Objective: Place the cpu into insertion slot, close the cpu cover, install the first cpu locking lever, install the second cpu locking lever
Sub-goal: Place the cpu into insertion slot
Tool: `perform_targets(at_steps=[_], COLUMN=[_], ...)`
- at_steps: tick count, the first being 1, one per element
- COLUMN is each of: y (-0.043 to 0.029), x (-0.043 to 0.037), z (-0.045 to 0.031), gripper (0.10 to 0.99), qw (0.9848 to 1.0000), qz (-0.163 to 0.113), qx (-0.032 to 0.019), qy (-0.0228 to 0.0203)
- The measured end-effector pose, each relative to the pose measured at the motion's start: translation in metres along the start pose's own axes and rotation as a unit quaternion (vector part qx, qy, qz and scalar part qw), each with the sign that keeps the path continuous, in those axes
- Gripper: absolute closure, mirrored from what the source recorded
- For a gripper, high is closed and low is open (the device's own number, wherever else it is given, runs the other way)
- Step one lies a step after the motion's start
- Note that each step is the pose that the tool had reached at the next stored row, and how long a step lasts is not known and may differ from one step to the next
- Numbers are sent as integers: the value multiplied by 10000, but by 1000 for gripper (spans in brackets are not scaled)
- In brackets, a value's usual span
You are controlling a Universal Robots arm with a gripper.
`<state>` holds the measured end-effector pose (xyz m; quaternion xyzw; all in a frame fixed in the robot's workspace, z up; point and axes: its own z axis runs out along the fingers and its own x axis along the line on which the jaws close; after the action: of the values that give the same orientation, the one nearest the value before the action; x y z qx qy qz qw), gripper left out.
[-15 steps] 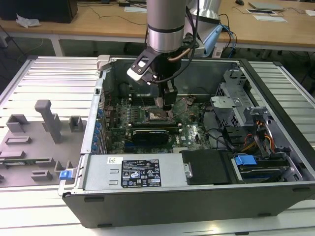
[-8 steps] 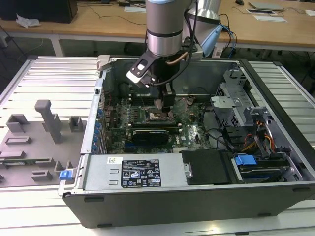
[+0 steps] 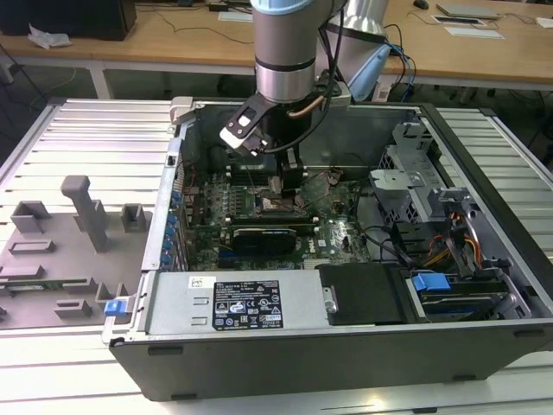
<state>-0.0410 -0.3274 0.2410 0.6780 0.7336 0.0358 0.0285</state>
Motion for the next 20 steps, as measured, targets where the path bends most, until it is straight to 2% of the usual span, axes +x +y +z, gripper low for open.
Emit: perform_targets(at_steps=[4, 7, 11, 20], y=[-58, -75, -82, -115], x=[57, 66, 84, 139], z=[86, 133, 168, 330], gripper=[545, 545, 545, 545], qw=[10000, 9999, 9999, 9998], qz=[37, 90, 127, 176], qx=[2, 3, 3, 3], qy=[-28, -48, -55, -66])
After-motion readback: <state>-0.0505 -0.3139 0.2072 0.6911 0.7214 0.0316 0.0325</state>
